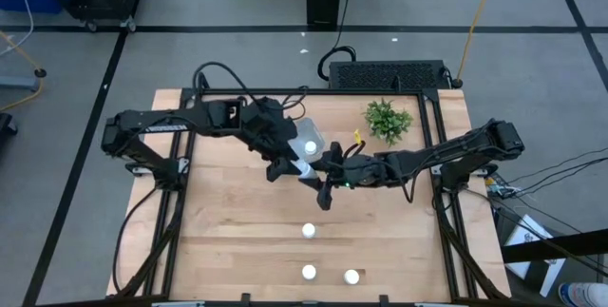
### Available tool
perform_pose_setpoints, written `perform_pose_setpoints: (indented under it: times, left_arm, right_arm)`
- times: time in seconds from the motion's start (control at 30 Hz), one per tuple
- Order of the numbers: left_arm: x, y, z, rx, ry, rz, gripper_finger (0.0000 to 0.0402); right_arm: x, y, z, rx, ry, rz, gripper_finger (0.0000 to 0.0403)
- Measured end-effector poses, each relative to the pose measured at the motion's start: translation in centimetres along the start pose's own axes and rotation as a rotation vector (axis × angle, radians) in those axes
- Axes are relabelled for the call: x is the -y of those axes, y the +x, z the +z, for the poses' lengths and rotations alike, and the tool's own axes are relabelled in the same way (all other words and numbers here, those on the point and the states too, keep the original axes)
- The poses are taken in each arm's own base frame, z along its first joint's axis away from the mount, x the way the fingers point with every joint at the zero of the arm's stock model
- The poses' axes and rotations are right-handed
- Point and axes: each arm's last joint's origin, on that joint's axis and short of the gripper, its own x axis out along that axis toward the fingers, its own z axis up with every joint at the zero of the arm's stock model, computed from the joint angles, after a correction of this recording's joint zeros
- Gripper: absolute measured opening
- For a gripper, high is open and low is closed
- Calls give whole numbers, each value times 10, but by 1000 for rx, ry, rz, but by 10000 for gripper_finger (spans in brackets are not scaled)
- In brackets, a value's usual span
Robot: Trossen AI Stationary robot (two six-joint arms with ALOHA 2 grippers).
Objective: Pick and place pill bottles into a basket
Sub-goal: Put the white pill bottle into the gray bin
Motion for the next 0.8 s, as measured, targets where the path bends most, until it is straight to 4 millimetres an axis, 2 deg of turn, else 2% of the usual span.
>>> perform_pose_setpoints:
  times: [0.67, 0.8]
  left_arm:
    - [1, -2, 3, 32, -35, -12, 257]
    - [-1, 5, 1, -9, -53, -15, 257]
  right_arm:
    - [-2, 1, 2, 16, 5, 46, 173]
    - [-3, 1, 3, 22, -1, 53, 173]
